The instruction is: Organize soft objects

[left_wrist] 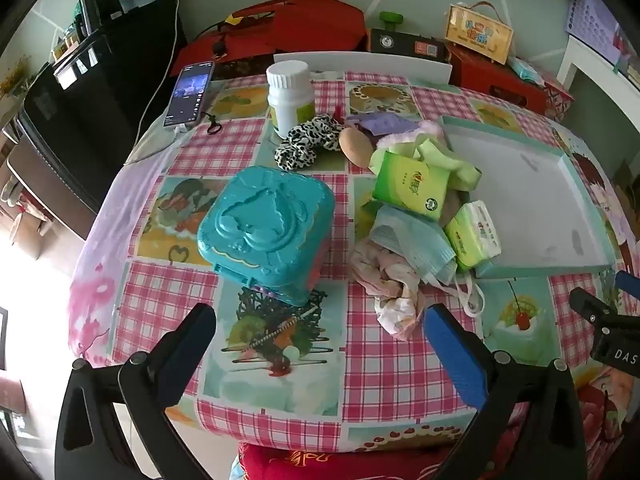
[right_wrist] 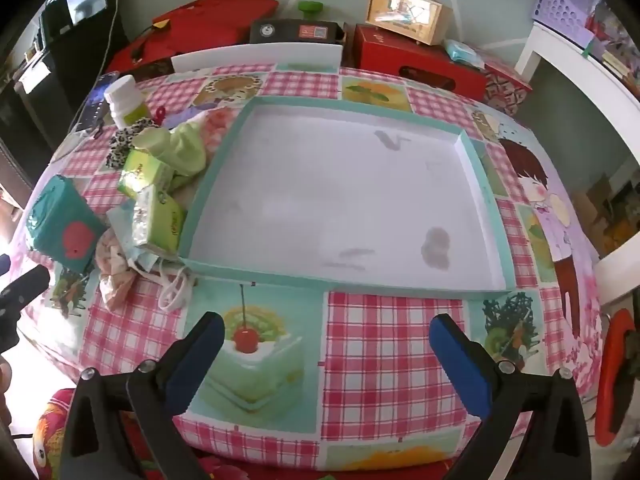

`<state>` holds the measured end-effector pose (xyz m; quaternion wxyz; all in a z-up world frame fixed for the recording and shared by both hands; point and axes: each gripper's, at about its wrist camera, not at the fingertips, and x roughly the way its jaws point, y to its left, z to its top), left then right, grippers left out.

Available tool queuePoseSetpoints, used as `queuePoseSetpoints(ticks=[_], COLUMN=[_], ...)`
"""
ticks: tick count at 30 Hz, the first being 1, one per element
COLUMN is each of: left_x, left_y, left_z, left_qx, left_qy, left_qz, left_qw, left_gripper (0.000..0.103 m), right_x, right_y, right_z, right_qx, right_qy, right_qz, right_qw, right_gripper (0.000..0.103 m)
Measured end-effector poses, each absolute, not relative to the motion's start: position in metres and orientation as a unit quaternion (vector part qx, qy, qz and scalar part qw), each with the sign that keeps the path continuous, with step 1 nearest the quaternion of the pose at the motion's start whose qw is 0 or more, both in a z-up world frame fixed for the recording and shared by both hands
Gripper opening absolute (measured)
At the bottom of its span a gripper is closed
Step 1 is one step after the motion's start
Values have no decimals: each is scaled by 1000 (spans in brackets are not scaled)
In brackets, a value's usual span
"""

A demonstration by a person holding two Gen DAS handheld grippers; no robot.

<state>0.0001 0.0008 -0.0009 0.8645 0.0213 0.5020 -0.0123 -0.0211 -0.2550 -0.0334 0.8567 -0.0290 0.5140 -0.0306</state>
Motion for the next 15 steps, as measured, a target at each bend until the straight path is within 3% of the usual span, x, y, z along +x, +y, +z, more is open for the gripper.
queuePoseSetpoints(ticks=[15], left_x=[4], left_y=[-1], left_z=[-11], left_qx=[34], left_qy=[519], left_qz=[-8], left_qw=[854], left_gripper=[103], right_x=[-20], right_y=[-259], right_z=[-35], right_qx=[-31], right_qy=[511], right_qz=[-45], right_qw=[858], right_gripper=[103])
